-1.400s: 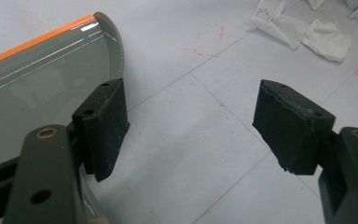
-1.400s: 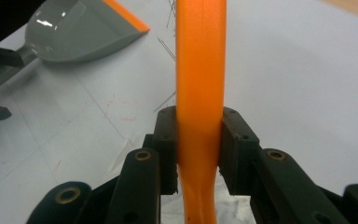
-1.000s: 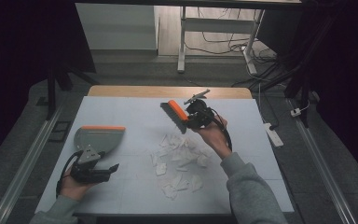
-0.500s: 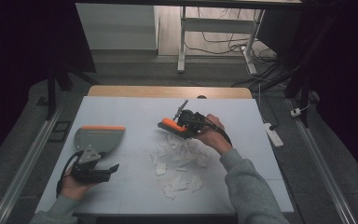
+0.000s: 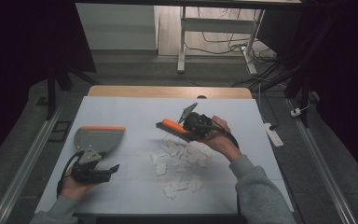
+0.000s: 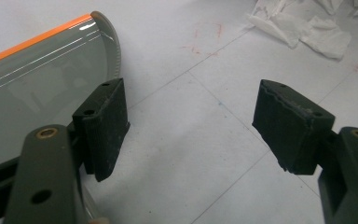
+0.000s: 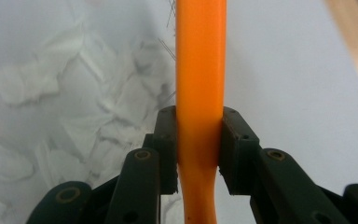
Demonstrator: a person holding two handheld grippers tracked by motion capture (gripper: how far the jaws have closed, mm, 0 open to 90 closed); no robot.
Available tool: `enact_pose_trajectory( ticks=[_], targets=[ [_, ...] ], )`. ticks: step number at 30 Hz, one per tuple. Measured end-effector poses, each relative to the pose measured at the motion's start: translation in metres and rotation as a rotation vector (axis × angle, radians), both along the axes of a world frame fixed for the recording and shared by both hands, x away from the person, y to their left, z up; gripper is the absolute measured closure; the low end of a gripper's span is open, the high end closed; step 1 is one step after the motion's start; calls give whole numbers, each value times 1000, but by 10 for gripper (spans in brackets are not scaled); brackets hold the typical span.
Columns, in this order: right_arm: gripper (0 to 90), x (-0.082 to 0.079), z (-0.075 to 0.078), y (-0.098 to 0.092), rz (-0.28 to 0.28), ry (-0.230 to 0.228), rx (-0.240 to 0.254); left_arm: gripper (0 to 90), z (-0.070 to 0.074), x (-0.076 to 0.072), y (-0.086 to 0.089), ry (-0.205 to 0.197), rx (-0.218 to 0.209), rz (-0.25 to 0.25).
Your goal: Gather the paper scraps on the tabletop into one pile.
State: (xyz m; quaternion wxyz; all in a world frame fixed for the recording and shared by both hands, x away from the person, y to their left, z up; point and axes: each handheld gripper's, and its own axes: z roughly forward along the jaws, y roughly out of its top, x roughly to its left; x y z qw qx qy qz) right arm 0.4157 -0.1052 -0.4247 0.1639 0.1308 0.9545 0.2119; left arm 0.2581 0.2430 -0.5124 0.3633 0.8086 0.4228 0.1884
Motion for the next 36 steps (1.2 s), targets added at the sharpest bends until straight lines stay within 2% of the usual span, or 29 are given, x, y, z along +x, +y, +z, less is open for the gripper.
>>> enact_pose_trajectory(
  ticks=[2,4,6,10,15,19,22,26,28,30,36],
  targets=[
    [699,-2,7,-5,-25,-7,48,270,0,0,0,0,-2,3],
    [699,-5,13,-9,-26,-6,88,270,0,0,0,-1,-3,3],
    [700,-13,16,-10,-19,13,127,270,0,0,1,-1,-3,4],
    [700,-32,16,-5,11,72,170,270,0,0,1,-1,-4,6],
    [699,-52,1,19,5,209,223,270,0,0,1,-1,-3,9],
    [699,-60,-14,44,-19,354,284,270,1,-1,1,-5,-3,11],
    [699,-63,-27,60,3,425,274,270,0,-1,3,-4,-6,13],
    [699,-64,-40,70,-12,440,216,270,0,-1,3,-4,-5,10],
    [699,-60,-41,68,-41,434,211,270,0,-1,2,-5,-5,8],
    [699,-55,-40,63,-63,400,180,270,0,-1,2,-6,-5,8],
    [699,-36,-39,33,-170,391,201,271,0,0,2,-3,-2,7]
  ],
)
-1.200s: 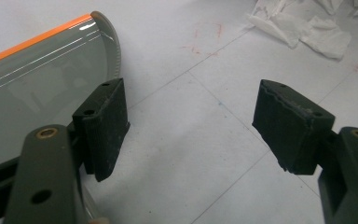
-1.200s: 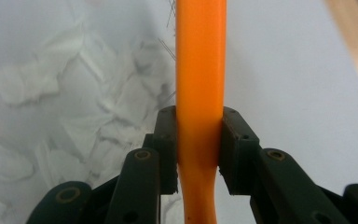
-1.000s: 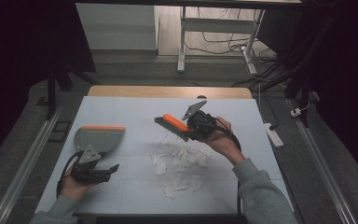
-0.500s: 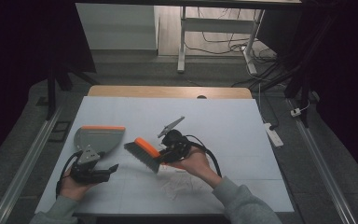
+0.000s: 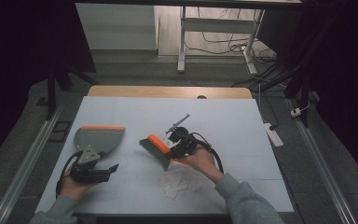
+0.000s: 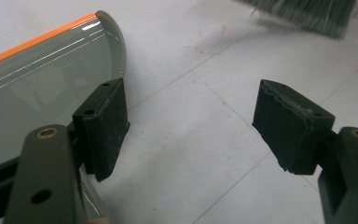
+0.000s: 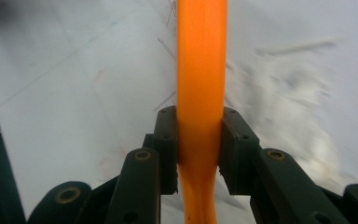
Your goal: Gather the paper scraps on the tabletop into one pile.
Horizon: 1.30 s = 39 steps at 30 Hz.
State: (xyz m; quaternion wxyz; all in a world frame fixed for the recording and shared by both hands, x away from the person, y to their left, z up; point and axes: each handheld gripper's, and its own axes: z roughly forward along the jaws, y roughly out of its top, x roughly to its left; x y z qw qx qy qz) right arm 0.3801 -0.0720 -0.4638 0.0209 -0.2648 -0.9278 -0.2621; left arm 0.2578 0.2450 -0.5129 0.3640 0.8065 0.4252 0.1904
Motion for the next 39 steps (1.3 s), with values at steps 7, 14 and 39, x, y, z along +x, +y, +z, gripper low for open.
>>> enact_pose_trajectory(
  ticks=[7,14,39],
  targets=[
    [699,-10,29,-23,15,-52,80,270,0,0,0,2,0,3],
    [699,-32,53,-45,84,-72,77,270,0,0,0,-1,0,4],
    [699,-104,17,-10,429,-77,-275,271,-1,0,1,3,-1,5]
  ],
)
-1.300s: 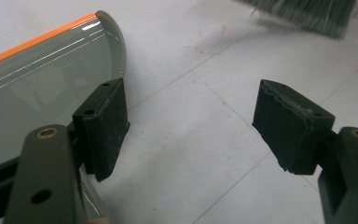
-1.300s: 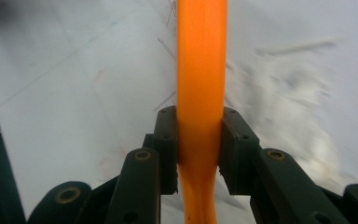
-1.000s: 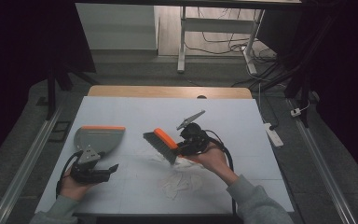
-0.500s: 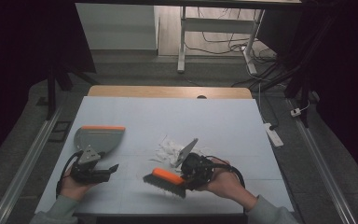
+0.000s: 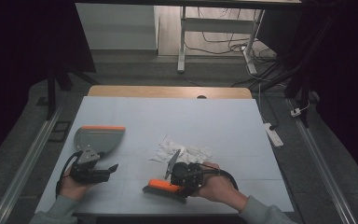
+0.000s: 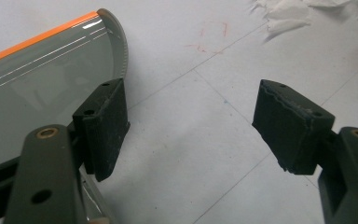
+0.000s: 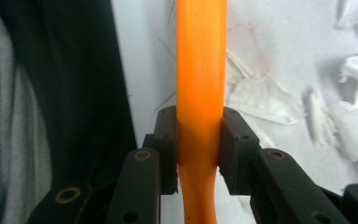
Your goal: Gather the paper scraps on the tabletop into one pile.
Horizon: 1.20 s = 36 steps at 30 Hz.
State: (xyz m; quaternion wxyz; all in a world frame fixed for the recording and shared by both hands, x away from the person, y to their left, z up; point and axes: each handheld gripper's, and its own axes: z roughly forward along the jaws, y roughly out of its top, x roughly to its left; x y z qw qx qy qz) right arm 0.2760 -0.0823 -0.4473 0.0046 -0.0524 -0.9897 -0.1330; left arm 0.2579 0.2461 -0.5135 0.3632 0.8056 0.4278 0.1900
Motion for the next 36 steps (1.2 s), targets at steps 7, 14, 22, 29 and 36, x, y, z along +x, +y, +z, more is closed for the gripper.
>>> enact_pose_trajectory(
  ticks=[7,14,22,29,36],
  targets=[
    [699,23,2,-6,-69,-48,-9,271,0,0,0,0,2,0],
    [700,55,2,-22,-181,-92,24,271,0,0,0,2,4,1],
    [700,64,29,-46,-235,-97,169,272,-1,1,0,4,3,3],
    [699,55,54,-76,-255,-137,199,272,0,0,-1,1,4,2],
    [699,39,27,-89,-161,-80,99,272,0,0,0,1,6,3]
  ],
)
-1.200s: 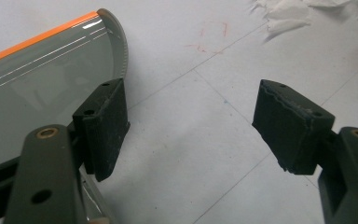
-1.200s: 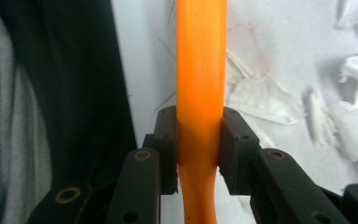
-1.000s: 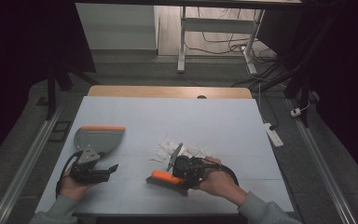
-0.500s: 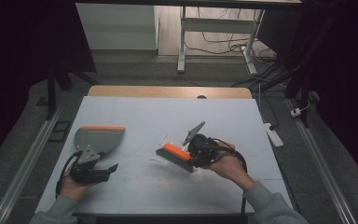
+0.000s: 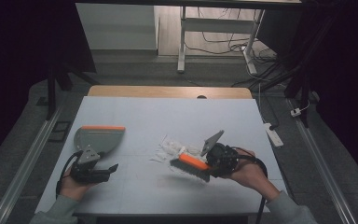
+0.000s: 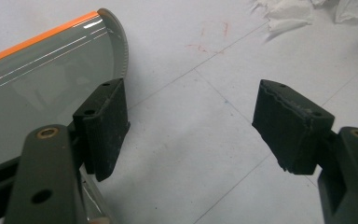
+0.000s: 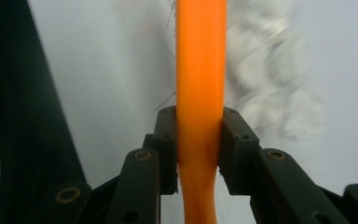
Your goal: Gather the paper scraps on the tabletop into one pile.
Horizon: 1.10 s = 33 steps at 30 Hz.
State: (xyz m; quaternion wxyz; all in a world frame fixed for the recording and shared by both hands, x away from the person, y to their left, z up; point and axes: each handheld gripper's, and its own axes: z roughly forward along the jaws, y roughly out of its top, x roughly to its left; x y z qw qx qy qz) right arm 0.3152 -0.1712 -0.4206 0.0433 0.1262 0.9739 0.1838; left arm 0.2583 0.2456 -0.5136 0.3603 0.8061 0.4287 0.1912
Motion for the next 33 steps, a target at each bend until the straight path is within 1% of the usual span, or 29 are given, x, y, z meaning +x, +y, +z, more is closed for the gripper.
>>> enact_pose_trajectory(
  ticks=[3,4,5,6,8,10,12,14,16,18,21,23,24,26,27,28,29,30,31,33],
  targets=[
    [699,-8,-16,5,42,9,-40,272,0,0,-1,1,4,-3],
    [699,-9,-20,7,54,6,-47,272,0,0,-1,1,5,-4],
    [700,-9,-22,9,52,-1,-41,272,0,0,-1,1,4,-3],
    [700,-8,-23,12,51,-6,-33,272,0,0,-1,0,1,0],
    [700,-2,-24,19,67,-41,-54,272,0,0,-1,0,0,2],
    [700,6,-24,25,54,-68,-47,272,0,0,-1,1,2,2],
    [700,16,-24,30,59,-88,-46,272,0,0,0,1,2,4],
    [700,23,-24,32,48,-103,-24,272,0,0,0,0,1,2],
    [700,25,-21,32,50,-106,5,272,-1,-1,1,1,-2,5],
    [699,24,-14,28,44,-104,62,272,-1,0,1,2,-2,5],
    [699,22,2,14,-23,-131,155,272,-1,0,0,1,-2,1],
    [699,23,11,0,-105,-160,190,272,0,-1,0,-1,1,-1],
    [699,26,13,-7,-150,-162,199,272,0,-1,-1,-2,0,-2],
    [698,32,15,-22,-249,-155,198,272,0,-1,-1,-3,2,-4],
    [698,35,14,-29,-307,-137,195,272,0,-1,-1,-3,0,-3],
    [699,39,12,-35,-353,-118,183,272,0,-1,0,-2,-1,-4],
    [699,44,9,-41,-402,-106,163,272,0,0,0,-2,-1,-4],
    [699,48,5,-46,-442,-114,137,272,0,0,0,-2,-1,-5],
    [698,52,1,-50,-485,-109,109,272,0,0,-1,-2,1,-6],
    [699,62,-9,-56,-543,-88,80,272,0,0,-1,-3,1,-7]
  ],
)
